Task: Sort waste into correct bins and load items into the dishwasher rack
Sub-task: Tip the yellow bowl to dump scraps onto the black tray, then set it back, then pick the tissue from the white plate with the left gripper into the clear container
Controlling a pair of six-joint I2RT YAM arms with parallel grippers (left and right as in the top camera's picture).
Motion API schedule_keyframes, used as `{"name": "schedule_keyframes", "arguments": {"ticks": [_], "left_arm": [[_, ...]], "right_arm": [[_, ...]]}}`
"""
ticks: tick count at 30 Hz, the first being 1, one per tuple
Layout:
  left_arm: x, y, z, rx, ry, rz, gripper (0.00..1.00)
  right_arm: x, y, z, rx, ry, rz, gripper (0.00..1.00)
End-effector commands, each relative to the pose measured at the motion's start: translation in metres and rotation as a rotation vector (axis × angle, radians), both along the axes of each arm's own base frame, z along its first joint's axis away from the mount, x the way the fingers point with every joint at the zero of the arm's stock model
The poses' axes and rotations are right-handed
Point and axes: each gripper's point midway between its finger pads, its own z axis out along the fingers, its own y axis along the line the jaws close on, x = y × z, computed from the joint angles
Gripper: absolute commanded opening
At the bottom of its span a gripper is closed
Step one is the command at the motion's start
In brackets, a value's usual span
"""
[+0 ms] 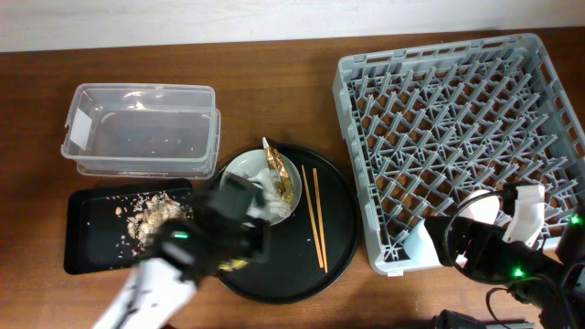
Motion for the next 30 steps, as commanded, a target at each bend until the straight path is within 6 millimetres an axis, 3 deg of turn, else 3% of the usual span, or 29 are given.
{"name": "schedule_keyframes", "arguments": {"ticks": [1,5,6,9,10,11,12,15,17,19,23,30], "left_arm": [[-0.011,-0.02,-0.044,0.089,0.028,0.032,0.0],[-0.024,-0.037,-0.075,0.161,0.084,-0.015,0.04],[-0.03,-0.039,-0.088,0.198,0.109,-0.034,0.25],[-0.03,-0.045,-0.091,0.199,0.127,-0.044,0.37],[-0.027,-0.048,-0.083,0.193,0.118,-0.043,0.41],[-0.02,-0.051,-0.072,0.189,0.099,-0.045,0.54],[-0.015,-0.052,-0.064,0.187,0.08,-0.044,0.59],[0.025,-0.044,-0.019,0.21,-0.053,-0.003,0.79],[0.053,-0.033,0.003,0.227,-0.136,0.001,0.82],[0.081,-0.017,0.009,0.238,-0.186,0.023,0.82],[0.124,0.023,-0.017,0.263,-0.14,0.133,0.82],[0.14,0.018,-0.101,0.27,0.024,0.053,0.82]], "right_arm": [[0.0,-0.002,-0.002,-0.009,0.006,-0.008,0.93],[0.0,-0.005,-0.003,-0.02,0.011,-0.016,0.93],[0.0,-0.005,-0.003,-0.021,0.011,-0.017,0.93],[0.0,-0.008,-0.005,-0.035,0.016,-0.027,0.95],[0.001,-0.008,-0.005,-0.037,0.017,-0.029,0.96],[0.001,-0.008,-0.005,-0.037,0.017,-0.029,0.97],[0.001,-0.008,-0.005,-0.037,0.017,-0.029,0.97],[0.001,-0.008,-0.005,-0.037,0.015,-0.029,0.99],[0.001,-0.008,-0.005,-0.037,0.016,-0.028,1.0],[0.0,-0.008,-0.005,-0.036,0.018,-0.029,0.99],[0.0,-0.008,-0.005,-0.036,0.018,-0.029,0.99],[0.0,-0.008,-0.005,-0.036,0.019,-0.029,0.99]]}}
